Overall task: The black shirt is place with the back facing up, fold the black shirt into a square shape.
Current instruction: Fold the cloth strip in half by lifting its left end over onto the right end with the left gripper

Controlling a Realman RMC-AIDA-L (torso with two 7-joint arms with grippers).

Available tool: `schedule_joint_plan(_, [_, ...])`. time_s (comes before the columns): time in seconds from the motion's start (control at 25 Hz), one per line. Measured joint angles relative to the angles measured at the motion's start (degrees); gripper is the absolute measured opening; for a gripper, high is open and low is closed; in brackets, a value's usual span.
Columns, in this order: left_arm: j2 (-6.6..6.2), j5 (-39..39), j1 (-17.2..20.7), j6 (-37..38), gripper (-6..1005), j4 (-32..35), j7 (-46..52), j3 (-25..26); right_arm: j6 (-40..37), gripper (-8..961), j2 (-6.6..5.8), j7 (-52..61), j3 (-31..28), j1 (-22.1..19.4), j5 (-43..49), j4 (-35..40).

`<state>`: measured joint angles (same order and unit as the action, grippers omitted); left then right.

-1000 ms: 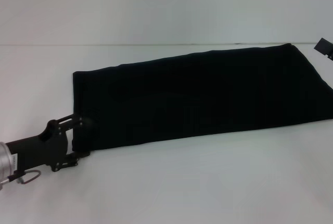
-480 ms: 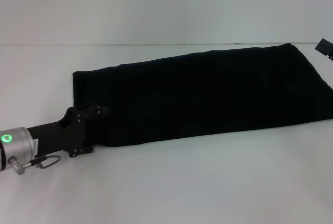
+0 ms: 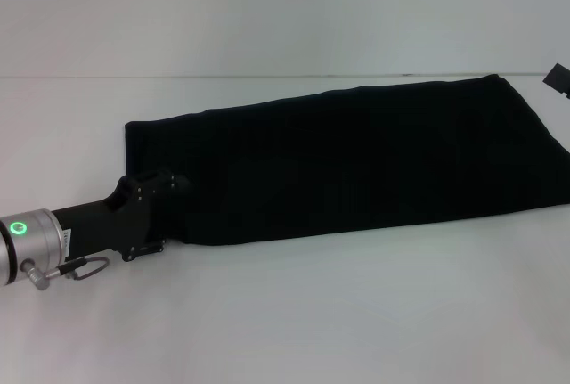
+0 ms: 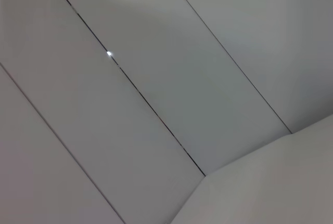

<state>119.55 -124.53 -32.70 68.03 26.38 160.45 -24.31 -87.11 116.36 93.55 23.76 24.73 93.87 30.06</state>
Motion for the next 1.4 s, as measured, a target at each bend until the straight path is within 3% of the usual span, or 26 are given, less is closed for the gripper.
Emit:
schedule_joint_plan(0.2, [-0.71,-0.10,0.08,-0.13,807,-0.85,-0.06,-1.19,-0.85,942,0.00,-0.02,-0.96,-0.03,0.00,0.00])
schedule_joint_plan(0.52, [-0.89,-0.11,-0.06,-0.22,389,-0.98,-0.22,-1.25,-0.96,941,0.00,-0.01,-1.34,-0.16,0.00,0.00])
schedule_joint_plan(0.8, [-1.82,0.98,-0.26,2.08,130,-1.09,-4.93,-0.84,-0.97,941,0.00,0.00,-1.49,-0.58,0.00,-0.03])
schedule_joint_plan(1.0, [-5.26,0.43,-1.13,2.56,40,-2.00,-7.82,-3.78,-0.48,941,0.00,-0.31,-2.16,-0.78,0.28,-0.33])
schedule_joint_plan(1.4, [-9.52,-3.93,0.04,-0.18,43,0.71,-10.45,-5.39,-0.79,942,-1.00,0.78,-2.31,-1.46,0.08,-0.38])
